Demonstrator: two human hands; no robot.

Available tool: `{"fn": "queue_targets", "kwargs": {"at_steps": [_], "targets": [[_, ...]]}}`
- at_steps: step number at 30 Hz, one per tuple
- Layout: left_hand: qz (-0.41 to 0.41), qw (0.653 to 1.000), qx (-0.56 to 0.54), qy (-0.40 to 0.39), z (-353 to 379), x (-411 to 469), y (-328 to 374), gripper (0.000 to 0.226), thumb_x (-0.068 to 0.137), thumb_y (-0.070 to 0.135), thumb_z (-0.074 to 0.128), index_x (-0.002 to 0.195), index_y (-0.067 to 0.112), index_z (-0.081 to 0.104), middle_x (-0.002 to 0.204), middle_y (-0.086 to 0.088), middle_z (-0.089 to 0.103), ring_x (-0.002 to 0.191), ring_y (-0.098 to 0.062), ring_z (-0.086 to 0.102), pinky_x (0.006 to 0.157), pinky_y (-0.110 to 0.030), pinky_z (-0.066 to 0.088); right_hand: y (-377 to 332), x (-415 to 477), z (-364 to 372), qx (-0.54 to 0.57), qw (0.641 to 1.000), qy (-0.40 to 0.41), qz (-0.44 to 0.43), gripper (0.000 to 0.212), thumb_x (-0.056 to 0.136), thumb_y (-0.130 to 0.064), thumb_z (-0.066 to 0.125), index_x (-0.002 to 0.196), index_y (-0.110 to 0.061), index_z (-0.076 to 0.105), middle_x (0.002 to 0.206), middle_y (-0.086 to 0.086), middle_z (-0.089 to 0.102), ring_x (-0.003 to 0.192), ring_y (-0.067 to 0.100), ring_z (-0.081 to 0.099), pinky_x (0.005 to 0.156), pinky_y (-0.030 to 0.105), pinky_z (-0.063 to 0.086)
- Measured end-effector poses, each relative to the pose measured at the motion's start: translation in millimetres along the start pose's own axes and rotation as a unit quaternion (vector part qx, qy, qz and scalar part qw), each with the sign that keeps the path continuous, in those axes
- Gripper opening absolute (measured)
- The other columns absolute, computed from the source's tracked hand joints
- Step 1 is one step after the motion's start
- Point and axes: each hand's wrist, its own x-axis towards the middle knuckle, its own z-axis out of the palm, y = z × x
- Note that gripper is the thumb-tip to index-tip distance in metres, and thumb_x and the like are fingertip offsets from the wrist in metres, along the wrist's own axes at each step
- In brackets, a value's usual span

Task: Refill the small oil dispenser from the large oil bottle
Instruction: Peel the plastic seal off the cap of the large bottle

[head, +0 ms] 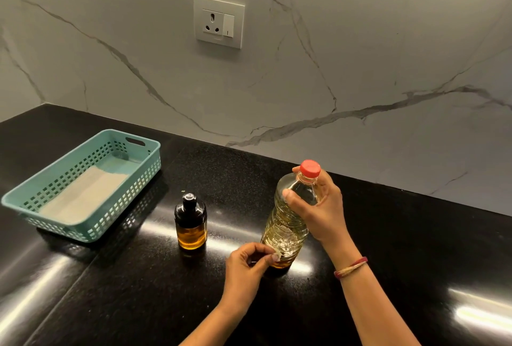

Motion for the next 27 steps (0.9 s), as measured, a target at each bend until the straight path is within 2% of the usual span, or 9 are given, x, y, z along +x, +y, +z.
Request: {"fn": "queue_targets", "kwargs": {"at_steps": [3, 6, 9, 11, 16, 19, 24, 27], "targets": [[0.026, 1.000, -0.014, 0.008, 2.9, 3.0, 11.5, 0.013, 0.072, 0.002, 0.079, 0.076, 0.013, 0.073, 0.080, -0.006, 0.073, 0.081, -0.020, 0.071, 0.076, -0.029, 0.056, 0.1, 0.0, -1.2, -0.005, 1.000, 0.000, 0.002, 0.042, 0.068, -0.044, 0.071, 0.105, -0.028, 0.061, 0.106, 0.004, 0.064, 0.101, 0.017, 0.062, 0.085, 0.029, 0.052], [0.053, 0.998, -0.031, -0.002, 4.8, 8.5, 27.6, 0.014, 0.071, 0.006, 0.080, 0.076, 0.017, 0.075, 0.084, -0.011, 0.073, 0.084, -0.023, 0.072, 0.080, -0.032, 0.057, 0.0, 0.3, -1.2, -0.009, 1.000, -0.001, 0.004, 0.044, 0.068, -0.045, 0.071, 0.106, -0.025, 0.061, 0.107, 0.005, 0.063, 0.102, 0.016, 0.062, 0.086, 0.030, 0.052], [0.081, 0.996, 0.032, -0.020, 1.5, 11.4, 27.2, 0.023, 0.073, 0.001, 0.079, 0.075, 0.024, 0.075, 0.084, -0.004, 0.073, 0.083, -0.016, 0.071, 0.079, -0.031, 0.057, 0.3, 0.9, -1.0, -0.008, 1.000, -0.001, 0.005, 0.045, 0.068, -0.044, 0.071, 0.106, -0.024, 0.062, 0.107, 0.005, 0.064, 0.102, 0.018, 0.062, 0.087, 0.034, 0.053], [0.070, 0.993, 0.093, -0.023, 0.5, 8.1, 16.6, 0.026, 0.073, 0.003, 0.080, 0.074, 0.028, 0.074, 0.082, 0.002, 0.073, 0.081, -0.009, 0.069, 0.078, -0.030, 0.056, 1.1, 0.5, -1.0, -0.005, 1.000, -0.002, 0.005, 0.044, 0.068, -0.043, 0.072, 0.106, -0.024, 0.062, 0.106, 0.006, 0.064, 0.101, 0.019, 0.062, 0.087, 0.037, 0.053], [0.019, 0.993, 0.118, -0.013, 4.5, 1.7, 3.2, 0.021, 0.071, 0.008, 0.082, 0.070, 0.027, 0.073, 0.078, 0.004, 0.074, 0.079, -0.006, 0.068, 0.077, -0.029, 0.054, 0.6, 1.1, -3.0, -0.011, 1.000, 0.005, 0.008, 0.043, 0.067, -0.043, 0.072, 0.106, -0.025, 0.063, 0.107, 0.004, 0.063, 0.102, 0.018, 0.062, 0.088, 0.037, 0.052], [0.031, 0.995, 0.095, -0.012, 6.5, 0.2, 14.5, 0.017, 0.074, 0.005, 0.079, 0.073, 0.022, 0.075, 0.079, 0.005, 0.075, 0.081, -0.008, 0.070, 0.080, -0.030, 0.056, -0.4, 1.7, -3.4, -0.010, 1.000, -0.003, 0.012, 0.044, 0.067, -0.044, 0.071, 0.106, -0.026, 0.062, 0.107, 0.004, 0.063, 0.103, 0.016, 0.061, 0.088, 0.032, 0.051], [0.115, 0.991, 0.065, -0.011, 6.9, 9.0, 49.5, 0.015, 0.077, 0.004, 0.077, 0.082, 0.018, 0.074, 0.084, -0.002, 0.074, 0.082, -0.012, 0.071, 0.077, -0.028, 0.057, -0.8, 2.6, -2.7, -0.013, 1.000, -0.004, 0.010, 0.046, 0.067, -0.044, 0.071, 0.107, -0.024, 0.062, 0.108, 0.004, 0.064, 0.103, 0.016, 0.061, 0.088, 0.032, 0.051], [0.104, 0.992, 0.059, -0.030, 5.6, 10.3, 52.2, 0.013, 0.077, 0.004, 0.077, 0.082, 0.016, 0.074, 0.083, 0.001, 0.075, 0.083, -0.011, 0.071, 0.078, -0.028, 0.057, -1.0, 2.8, -3.0, -0.015, 1.000, -0.003, 0.012, 0.045, 0.067, -0.044, 0.071, 0.107, -0.026, 0.061, 0.109, 0.004, 0.064, 0.104, 0.016, 0.061, 0.089, 0.034, 0.051]]}}
